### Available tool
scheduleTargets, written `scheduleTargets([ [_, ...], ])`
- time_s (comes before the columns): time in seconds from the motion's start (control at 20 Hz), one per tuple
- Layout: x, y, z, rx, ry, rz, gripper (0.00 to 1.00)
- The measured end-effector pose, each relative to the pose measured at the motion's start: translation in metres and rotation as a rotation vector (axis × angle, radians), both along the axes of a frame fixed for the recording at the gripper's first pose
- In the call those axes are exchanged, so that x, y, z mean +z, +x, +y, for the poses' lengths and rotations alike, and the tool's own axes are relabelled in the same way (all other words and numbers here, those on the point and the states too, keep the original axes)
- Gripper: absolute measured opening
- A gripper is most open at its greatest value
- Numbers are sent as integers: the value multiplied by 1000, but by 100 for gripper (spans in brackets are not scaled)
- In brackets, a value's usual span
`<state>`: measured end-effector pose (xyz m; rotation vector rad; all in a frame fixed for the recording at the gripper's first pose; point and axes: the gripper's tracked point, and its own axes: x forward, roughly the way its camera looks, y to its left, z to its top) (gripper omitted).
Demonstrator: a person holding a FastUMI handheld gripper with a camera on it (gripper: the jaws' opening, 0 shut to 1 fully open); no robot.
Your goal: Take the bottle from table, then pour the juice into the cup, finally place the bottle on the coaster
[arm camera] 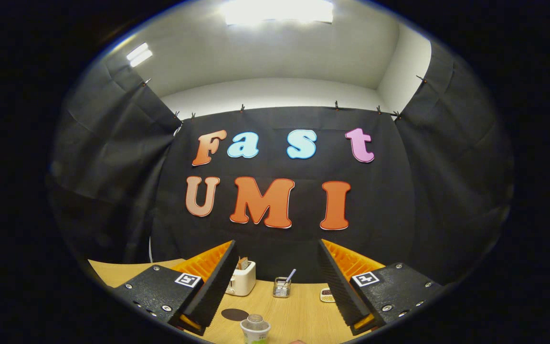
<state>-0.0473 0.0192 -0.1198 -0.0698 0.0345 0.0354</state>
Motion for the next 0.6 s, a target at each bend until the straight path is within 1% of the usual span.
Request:
scheduleTargets([
  [0.2,-50,-12,17,27,-38,4,99],
  [0.45,-145,-22,35,68,40,166,98],
  [0.6,-184,-25,33,72,16,216,99],
])
